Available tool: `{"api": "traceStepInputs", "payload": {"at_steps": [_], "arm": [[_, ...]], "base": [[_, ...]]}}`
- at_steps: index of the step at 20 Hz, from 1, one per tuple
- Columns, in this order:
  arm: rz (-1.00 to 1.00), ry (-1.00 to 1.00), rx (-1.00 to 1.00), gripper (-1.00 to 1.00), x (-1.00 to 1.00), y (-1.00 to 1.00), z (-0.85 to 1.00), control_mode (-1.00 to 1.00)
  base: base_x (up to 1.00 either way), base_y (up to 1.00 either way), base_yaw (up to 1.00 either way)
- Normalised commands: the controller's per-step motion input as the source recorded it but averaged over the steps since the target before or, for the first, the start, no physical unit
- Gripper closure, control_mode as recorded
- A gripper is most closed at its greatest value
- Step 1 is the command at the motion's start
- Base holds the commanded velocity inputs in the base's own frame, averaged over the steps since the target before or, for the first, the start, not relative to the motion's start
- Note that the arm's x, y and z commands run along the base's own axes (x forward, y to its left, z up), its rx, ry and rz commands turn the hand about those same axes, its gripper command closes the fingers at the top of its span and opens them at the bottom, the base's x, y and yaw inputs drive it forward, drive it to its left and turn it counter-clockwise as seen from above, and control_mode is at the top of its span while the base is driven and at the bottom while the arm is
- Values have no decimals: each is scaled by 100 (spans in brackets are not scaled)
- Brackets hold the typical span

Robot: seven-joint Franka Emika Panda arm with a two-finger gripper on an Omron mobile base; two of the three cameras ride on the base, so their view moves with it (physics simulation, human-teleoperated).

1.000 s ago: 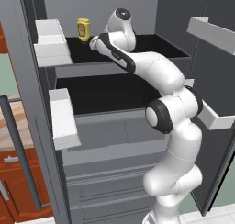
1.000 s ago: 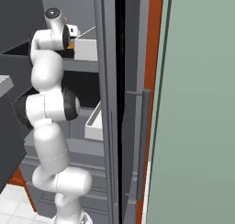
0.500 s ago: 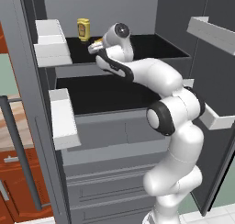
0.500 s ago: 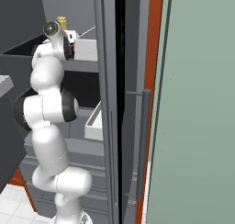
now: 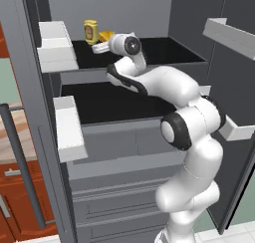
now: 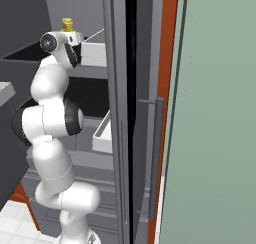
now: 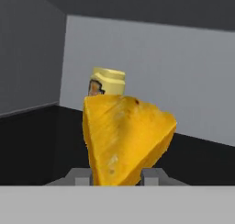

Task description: Pick the cheese from the fridge and the cheese grater from the cabinet and place them next to the salad bowl.

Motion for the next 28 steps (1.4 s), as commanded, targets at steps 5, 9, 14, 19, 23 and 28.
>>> {"api": "traceStepInputs", "payload": {"at_steps": [5,9,14,19,23,28], "arm": [[-1,-6,6,100,-80,-24,9,-100],[-10,0,14,100,-100,-51,43,-100],[-7,0,13,100,-100,-38,54,-100],[-5,9,5,100,-100,-23,61,-100],[-3,18,3,100,-100,-38,51,-100],[0,16,3,100,-100,-48,16,-100]], "base": [[0,0,0],[0,0,0],[0,0,0],[0,0,0],[0,0,0],[0,0,0]]}}
